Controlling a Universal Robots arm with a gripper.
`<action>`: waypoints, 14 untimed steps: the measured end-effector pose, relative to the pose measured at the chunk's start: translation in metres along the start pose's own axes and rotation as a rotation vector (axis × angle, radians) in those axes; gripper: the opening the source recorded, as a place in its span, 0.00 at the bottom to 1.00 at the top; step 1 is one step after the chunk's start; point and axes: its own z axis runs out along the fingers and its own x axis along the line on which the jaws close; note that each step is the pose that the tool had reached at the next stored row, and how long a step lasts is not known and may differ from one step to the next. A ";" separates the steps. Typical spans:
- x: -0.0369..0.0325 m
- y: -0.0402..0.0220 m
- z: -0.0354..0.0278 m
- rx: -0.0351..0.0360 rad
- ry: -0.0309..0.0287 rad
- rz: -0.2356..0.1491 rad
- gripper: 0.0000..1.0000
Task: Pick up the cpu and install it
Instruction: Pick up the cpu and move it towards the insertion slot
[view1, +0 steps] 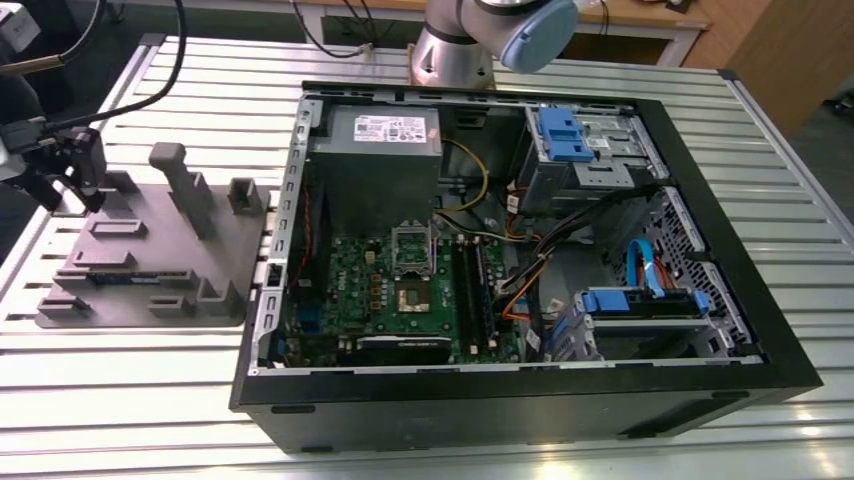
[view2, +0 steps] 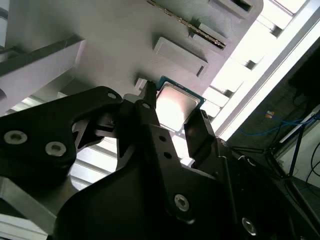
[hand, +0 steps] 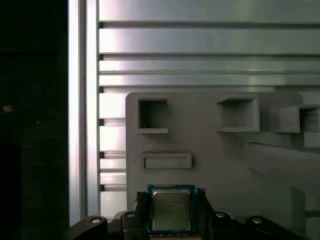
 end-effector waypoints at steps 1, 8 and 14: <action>0.0000 0.0000 -0.0010 0.0000 0.0000 0.000 0.47; -0.0003 0.0002 -0.0078 0.0001 0.0001 0.000 0.47; -0.0004 0.0002 -0.0110 0.0000 0.0000 0.000 0.47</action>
